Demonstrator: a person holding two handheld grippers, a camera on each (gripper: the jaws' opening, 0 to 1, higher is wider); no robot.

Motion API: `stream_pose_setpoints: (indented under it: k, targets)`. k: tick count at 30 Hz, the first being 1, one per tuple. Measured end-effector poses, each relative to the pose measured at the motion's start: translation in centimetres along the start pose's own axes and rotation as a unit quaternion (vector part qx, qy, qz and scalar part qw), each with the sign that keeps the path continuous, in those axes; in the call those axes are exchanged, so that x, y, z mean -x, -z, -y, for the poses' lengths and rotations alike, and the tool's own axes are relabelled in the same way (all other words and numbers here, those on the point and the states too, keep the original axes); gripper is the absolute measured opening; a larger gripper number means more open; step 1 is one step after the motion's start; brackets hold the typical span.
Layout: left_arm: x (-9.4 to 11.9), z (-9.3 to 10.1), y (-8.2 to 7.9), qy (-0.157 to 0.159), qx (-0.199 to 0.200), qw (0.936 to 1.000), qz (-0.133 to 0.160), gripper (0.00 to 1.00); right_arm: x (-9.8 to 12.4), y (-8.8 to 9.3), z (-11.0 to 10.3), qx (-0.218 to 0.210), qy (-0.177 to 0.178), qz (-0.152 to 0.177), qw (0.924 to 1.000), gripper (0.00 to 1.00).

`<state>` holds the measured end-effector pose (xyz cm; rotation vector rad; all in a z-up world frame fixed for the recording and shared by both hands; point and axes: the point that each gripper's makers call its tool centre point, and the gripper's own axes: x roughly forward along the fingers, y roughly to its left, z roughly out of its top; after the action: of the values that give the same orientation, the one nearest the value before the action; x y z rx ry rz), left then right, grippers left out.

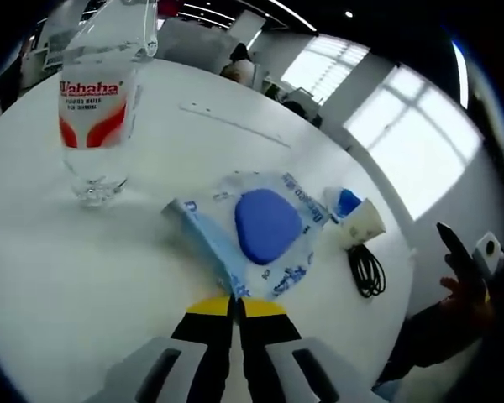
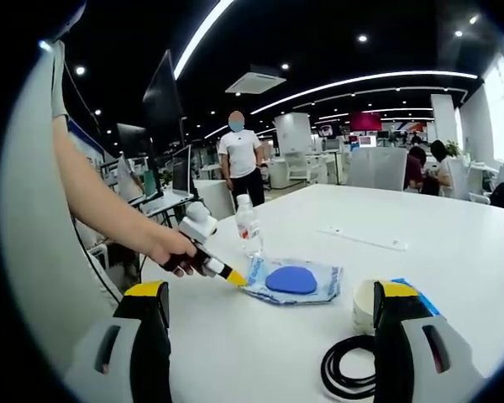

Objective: Arrange the tabletop items into an orderly group along one side of the table until the central work area is clear of visible clutter.

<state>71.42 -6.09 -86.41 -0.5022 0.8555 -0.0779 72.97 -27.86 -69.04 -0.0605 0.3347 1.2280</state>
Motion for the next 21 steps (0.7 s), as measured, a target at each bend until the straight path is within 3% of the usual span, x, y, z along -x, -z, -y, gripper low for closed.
stream_pose_setpoints:
  k: [21]
  targets:
    - [1.9, 0.0, 2.5, 0.029, -0.012, 0.9993, -0.019, 0.0, -0.2, 0.1, -0.9, 0.002, -0.01, 0.004, 0.9999, 0.97]
